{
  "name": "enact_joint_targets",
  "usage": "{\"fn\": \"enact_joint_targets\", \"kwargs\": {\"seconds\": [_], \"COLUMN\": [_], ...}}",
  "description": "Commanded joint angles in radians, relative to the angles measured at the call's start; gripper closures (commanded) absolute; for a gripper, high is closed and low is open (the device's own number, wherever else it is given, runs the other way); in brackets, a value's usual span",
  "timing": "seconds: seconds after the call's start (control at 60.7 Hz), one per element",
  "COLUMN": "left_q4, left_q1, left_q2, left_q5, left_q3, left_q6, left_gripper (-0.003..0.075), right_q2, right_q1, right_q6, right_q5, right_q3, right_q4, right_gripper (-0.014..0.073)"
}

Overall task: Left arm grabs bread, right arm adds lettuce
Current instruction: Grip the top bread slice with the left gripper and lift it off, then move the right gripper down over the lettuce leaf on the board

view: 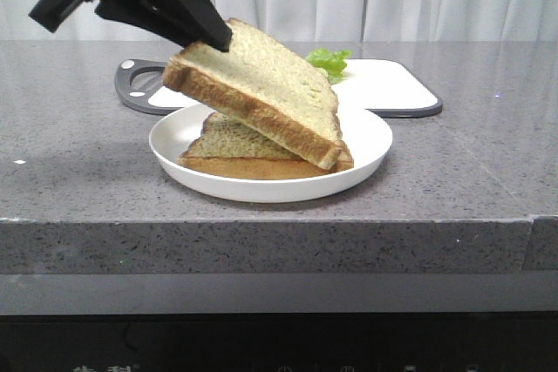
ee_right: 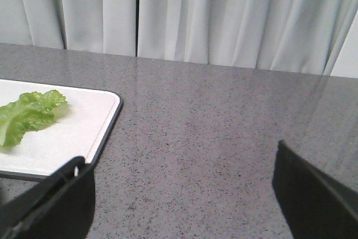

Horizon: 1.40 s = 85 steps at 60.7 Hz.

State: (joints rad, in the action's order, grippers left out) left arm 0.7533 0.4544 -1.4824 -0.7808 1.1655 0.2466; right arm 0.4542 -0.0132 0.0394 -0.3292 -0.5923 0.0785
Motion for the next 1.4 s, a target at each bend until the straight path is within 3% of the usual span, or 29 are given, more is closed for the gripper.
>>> {"fn": "enact_joint_targets", "kwargs": {"seconds": [0.0, 0.296, 0.724, 1.136, 1.383], "left_q4": [0.063, 0.231, 0.233, 0.237, 0.235], "left_q1": [0.002, -0.111, -0.303, -0.366, -0.366], "left_q2": [0.056, 0.107, 0.18, 0.234, 0.234], "left_q5": [0.019, -0.086, -0.18, -0.186, -0.17], "left_q3": [0.03, 0.03, -0.028, -0.105, -0.105], "left_q6": [0.004, 0.113, 0.146, 0.168, 0.168], "left_gripper": [0.0739, 0.0739, 0.0739, 0.0739, 0.0739], "right_q2": [0.012, 0.012, 0.012, 0.012, 0.117], "right_q1": [-0.002, -0.002, -0.002, -0.002, -0.001], "right_q6": [-0.005, -0.005, -0.005, -0.005, -0.005], "right_q5": [0.08, 0.079, 0.079, 0.087, -0.054], "right_q3": [-0.037, -0.037, -0.037, -0.037, -0.136], "right_q4": [0.014, 0.014, 0.014, 0.009, -0.069], "right_gripper": [-0.006, -0.006, -0.006, -0.006, -0.006]}}
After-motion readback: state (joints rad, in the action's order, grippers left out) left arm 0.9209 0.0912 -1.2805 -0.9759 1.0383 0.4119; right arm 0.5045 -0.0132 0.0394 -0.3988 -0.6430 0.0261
